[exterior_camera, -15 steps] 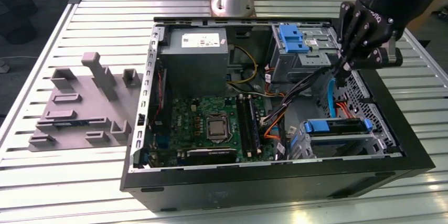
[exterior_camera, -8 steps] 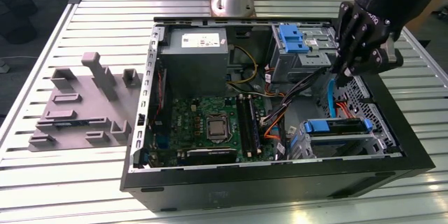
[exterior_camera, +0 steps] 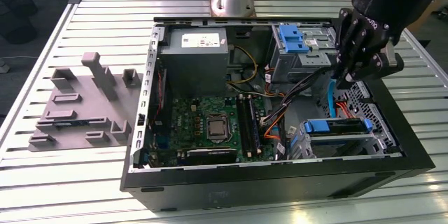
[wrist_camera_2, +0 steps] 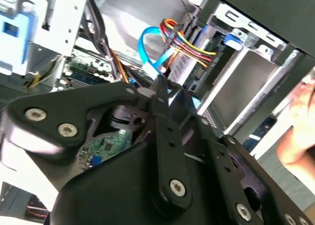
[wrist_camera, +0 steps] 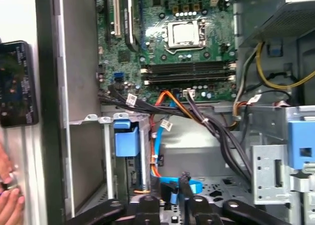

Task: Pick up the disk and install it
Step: 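Insert the second disk wire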

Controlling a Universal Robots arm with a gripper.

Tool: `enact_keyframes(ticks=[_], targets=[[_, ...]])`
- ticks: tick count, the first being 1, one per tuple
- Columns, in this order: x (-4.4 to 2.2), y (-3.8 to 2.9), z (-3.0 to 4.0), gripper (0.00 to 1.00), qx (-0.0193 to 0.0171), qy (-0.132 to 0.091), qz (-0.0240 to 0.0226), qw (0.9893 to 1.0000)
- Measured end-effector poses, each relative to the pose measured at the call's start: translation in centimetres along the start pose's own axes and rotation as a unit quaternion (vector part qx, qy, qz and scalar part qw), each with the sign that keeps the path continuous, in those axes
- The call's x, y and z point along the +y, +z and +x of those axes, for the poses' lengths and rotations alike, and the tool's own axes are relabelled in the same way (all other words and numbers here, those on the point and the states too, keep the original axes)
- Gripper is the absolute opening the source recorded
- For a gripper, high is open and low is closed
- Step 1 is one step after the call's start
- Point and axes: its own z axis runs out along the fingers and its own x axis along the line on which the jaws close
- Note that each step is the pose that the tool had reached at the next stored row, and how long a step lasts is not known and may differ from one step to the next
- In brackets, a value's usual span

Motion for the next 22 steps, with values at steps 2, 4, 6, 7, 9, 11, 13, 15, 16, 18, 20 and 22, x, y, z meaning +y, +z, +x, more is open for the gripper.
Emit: enact_keyframes(ticks=[2, 4, 6, 7, 9, 11, 13, 15, 16, 18, 20, 22], targets=[[0.0, 0.07, 0.0, 0.24, 0.0108, 0.0, 0.0021, 0.9999], [0.0, 0.18, -0.01, 0.17, 0.0152, 0.0, 0.0034, 0.9999], [0.0, 0.27, 0.01, 0.12, 0.0144, 0.0, 0.0034, 0.9999], [0.0, 0.3, 0.02, 0.11, 0.0129, 0.0, 0.0032, 0.9999], [0.0, 0.31, 0.01, 0.11, 0.0126, 0.0, 0.0032, 0.9999], [0.0, 0.32, 0.01, 0.11, 0.0127, 0.0, 0.0032, 0.9999], [0.0, 0.34, 0.01, 0.11, 0.013, 0.0, 0.0032, 0.9999], [-0.01, 0.42, 0.0, 0.12, 0.0156, 0.0, 0.0041, 0.9999], [0.0, 0.47, 0.0, 0.18, 0.0182, 0.0, 0.0049, 0.9998], [0.0, 0.6, -0.01, 0.18, 0.0242, 0.0, 0.0068, 0.9997], [0.0, 0.7, -0.02, 0.18, 0.0286, 0.001, 0.0083, 0.9996], [0.0, 0.79, -0.03, 0.19, 0.0311, 0.001, 0.0091, 0.9995]])
